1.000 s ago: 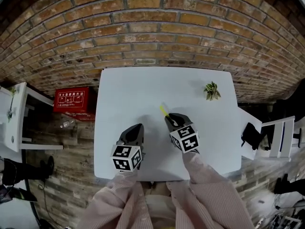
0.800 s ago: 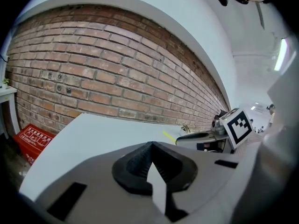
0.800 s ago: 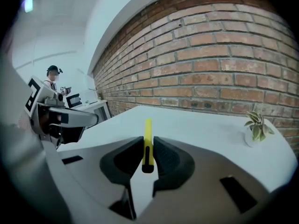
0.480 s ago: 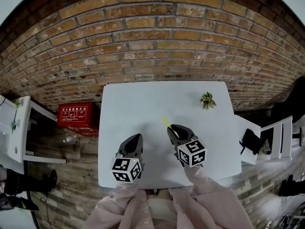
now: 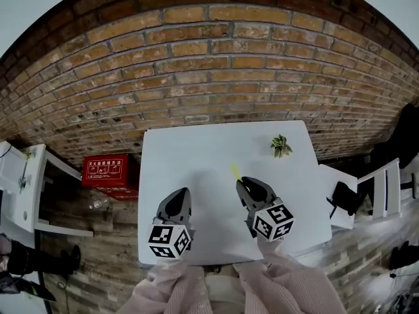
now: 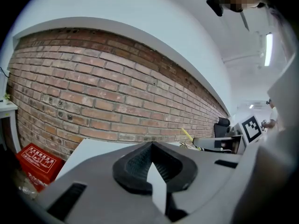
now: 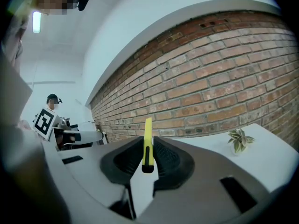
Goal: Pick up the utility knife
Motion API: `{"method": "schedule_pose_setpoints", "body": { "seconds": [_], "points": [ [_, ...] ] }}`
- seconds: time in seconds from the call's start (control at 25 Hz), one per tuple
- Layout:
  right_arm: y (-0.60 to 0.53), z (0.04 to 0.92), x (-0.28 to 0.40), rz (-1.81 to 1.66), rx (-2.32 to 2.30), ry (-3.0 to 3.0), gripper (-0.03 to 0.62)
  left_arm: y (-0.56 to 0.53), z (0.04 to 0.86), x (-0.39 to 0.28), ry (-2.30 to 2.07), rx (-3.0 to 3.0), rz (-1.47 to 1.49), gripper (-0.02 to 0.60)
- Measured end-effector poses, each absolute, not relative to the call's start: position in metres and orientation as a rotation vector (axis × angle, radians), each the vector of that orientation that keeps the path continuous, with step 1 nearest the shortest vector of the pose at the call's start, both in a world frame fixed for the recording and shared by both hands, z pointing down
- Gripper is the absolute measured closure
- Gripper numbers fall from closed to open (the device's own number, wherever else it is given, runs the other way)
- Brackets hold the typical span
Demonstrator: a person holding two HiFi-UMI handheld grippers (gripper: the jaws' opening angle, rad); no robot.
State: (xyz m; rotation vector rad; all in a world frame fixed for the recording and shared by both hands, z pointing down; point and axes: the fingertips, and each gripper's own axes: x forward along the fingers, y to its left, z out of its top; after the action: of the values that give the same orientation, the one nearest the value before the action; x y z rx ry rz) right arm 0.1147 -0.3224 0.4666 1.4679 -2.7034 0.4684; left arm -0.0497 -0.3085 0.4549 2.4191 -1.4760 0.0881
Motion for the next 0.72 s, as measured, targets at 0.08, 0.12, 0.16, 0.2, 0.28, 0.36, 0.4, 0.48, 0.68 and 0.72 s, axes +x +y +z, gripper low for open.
{"method": "schedule_pose_setpoints", "body": {
  "seconds": [0.08, 0.12, 0.16, 0.2, 0.28, 0.36, 0.4, 0.48, 0.68, 0.72],
  "points": [
    [-0.320, 0.456, 0.120, 0.457, 1.500, -2.721, 0.526, -0.308, 0.447, -0.052, -1.491, 2.436, 0.089, 0.589],
    [-0.319, 0.451, 0.123, 0.456, 1.518, -2.731, 0.526, -0.309, 0.443, -0.054, -1.497, 2.442, 0.087, 0.591],
    [-0.318, 0.446, 0.126, 0.454, 1.535, -2.741, 0.526, -0.309, 0.440, -0.055, -1.502, 2.447, 0.083, 0.589],
    [-0.317, 0.441, 0.128, 0.448, 1.549, -2.750, 0.526, -0.309, 0.436, -0.056, -1.507, 2.452, 0.080, 0.589],
    [-0.316, 0.431, 0.132, 0.428, 1.572, -2.763, 0.526, -0.308, 0.430, -0.057, -1.517, 2.465, 0.076, 0.591],
    [-0.315, 0.423, 0.137, 0.411, 1.599, -2.772, 0.526, -0.308, 0.424, -0.058, -1.524, 2.474, 0.072, 0.589],
    [-0.314, 0.420, 0.140, 0.406, 1.614, -2.775, 0.526, -0.308, 0.421, -0.058, -1.527, 2.477, 0.071, 0.589],
    [-0.313, 0.413, 0.146, 0.391, 1.643, -2.778, 0.526, -0.307, 0.413, -0.060, -1.537, 2.486, 0.070, 0.589],
    [-0.309, 0.391, 0.159, 0.333, 1.714, -2.792, 0.526, -0.305, 0.394, -0.067, -1.574, 2.515, 0.052, 0.590],
    [-0.308, 0.385, 0.162, 0.321, 1.731, -2.794, 0.526, -0.305, 0.390, -0.068, -1.581, 2.519, 0.047, 0.589]
  ]
}}
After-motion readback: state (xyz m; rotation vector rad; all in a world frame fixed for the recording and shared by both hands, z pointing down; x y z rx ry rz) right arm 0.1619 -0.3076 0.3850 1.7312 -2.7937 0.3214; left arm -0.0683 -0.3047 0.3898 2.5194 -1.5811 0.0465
